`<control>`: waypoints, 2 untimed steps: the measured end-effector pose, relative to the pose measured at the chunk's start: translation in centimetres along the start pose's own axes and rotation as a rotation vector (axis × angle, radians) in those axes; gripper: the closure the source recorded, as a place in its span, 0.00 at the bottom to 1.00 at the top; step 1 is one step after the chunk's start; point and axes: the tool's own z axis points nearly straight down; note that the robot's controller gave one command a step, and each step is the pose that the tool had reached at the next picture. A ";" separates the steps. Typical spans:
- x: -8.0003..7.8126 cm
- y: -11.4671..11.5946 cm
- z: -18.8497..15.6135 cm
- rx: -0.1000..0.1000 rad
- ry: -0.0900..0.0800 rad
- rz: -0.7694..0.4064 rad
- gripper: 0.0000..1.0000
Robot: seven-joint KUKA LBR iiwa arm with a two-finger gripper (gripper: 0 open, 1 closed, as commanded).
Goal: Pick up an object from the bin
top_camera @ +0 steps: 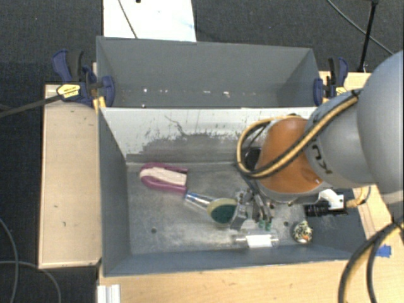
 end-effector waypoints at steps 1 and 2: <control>0.7 0.7 0.0 0.003 0.002 0.184 1.00; -0.4 1.8 -1.2 0.004 0.004 0.496 1.00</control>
Offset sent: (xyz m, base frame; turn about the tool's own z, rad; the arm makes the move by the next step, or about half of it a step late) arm -0.0058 0.0102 -0.0008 0.1843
